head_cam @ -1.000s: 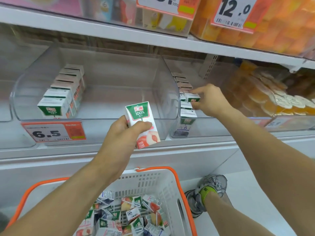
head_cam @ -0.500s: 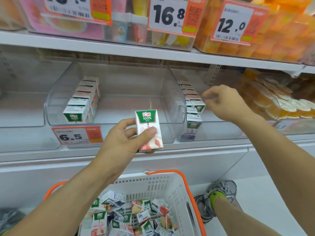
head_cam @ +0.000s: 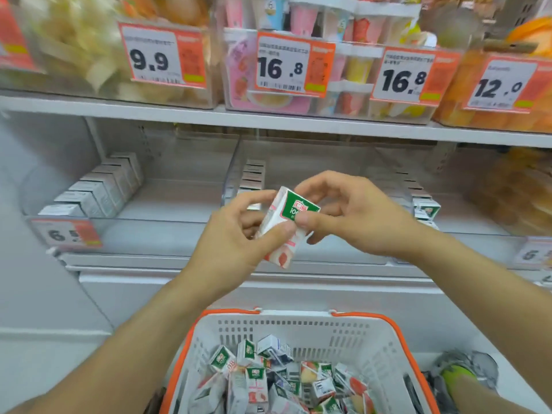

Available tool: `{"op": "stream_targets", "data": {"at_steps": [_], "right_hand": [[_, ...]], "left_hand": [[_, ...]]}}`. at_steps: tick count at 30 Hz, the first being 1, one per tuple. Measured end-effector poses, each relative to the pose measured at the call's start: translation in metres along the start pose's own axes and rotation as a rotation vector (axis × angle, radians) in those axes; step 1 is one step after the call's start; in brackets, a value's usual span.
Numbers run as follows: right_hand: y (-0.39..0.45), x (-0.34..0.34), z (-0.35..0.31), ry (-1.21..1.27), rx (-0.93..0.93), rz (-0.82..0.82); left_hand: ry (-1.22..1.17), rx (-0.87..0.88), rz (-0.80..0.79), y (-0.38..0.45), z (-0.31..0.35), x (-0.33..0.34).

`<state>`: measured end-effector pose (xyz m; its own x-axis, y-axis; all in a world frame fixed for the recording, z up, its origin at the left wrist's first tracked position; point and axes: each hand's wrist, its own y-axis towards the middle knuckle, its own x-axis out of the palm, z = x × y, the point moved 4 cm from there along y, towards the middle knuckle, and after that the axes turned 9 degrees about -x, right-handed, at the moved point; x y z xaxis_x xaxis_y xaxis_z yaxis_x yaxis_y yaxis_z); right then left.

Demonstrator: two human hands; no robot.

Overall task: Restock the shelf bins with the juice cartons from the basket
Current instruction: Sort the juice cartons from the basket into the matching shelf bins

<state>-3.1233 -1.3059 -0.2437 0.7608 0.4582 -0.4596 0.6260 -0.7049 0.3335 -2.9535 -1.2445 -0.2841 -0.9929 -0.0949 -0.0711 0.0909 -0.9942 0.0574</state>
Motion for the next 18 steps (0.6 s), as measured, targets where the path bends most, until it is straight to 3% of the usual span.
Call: {"op": "stream_targets", "data": {"at_steps": [6,12,15,18], "right_hand": [[0.061,0.071,-0.022,0.07,-0.065,0.046],[0.14,0.149,-0.025,-0.232,-0.181,0.139],[0.199,0.178,0.005,-0.32,-0.131,0.188],[0.26,0.201,0.047,-0.371,-0.026,0.206]], "left_hand": [[0.239,0.153,0.206,-0.011,0.008,-0.102],[0.657,0.033,0.493,0.003,-0.032,-0.214],[0.878,0.071,0.475,0.022,-0.045,-0.246],[0.859,0.119,0.5,0.031,-0.062,-0.262]]}}
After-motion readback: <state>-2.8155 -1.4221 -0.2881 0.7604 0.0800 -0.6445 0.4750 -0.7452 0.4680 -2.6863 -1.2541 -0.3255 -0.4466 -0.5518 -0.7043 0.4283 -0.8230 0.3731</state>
